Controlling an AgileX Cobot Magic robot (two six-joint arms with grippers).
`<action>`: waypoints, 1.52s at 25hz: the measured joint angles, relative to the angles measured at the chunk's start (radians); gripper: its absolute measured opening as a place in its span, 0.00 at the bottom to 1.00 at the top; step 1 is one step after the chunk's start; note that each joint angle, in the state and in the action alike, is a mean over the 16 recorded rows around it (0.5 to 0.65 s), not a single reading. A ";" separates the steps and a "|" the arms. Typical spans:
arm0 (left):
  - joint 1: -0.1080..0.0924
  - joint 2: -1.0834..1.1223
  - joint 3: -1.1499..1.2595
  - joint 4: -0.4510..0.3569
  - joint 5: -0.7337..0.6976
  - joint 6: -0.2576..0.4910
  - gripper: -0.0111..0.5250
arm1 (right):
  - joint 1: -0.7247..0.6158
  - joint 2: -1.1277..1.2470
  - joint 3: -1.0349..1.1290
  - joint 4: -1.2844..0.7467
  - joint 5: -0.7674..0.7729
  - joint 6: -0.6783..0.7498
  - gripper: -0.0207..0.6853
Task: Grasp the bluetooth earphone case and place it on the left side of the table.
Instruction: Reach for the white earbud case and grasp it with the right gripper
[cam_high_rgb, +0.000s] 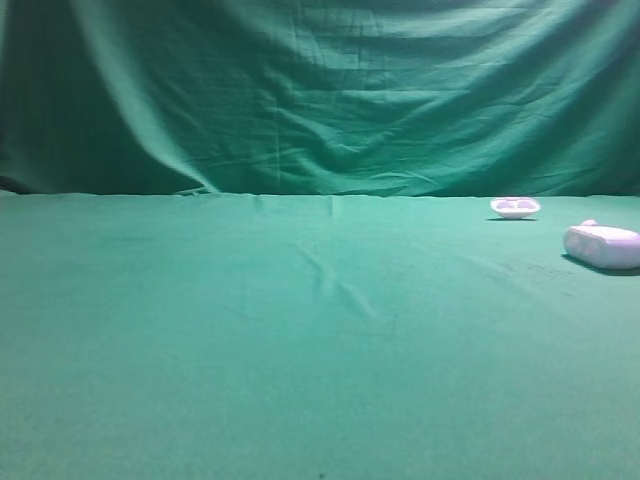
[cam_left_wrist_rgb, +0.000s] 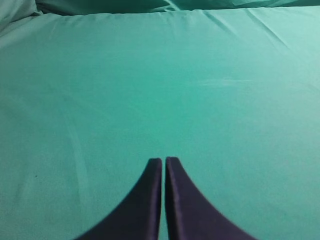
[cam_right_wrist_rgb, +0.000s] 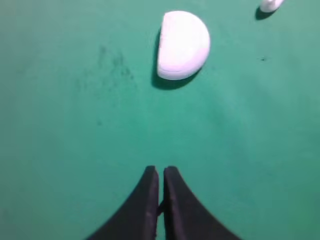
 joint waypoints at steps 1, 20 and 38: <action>0.000 0.000 0.000 0.000 0.000 0.000 0.02 | 0.001 0.026 -0.011 -0.009 -0.012 0.005 0.44; 0.000 0.000 0.000 0.000 0.000 0.000 0.02 | 0.003 0.357 -0.179 -0.058 -0.136 0.012 0.86; 0.000 0.000 0.000 0.000 0.000 0.000 0.02 | 0.013 0.393 -0.284 -0.054 -0.021 0.016 0.48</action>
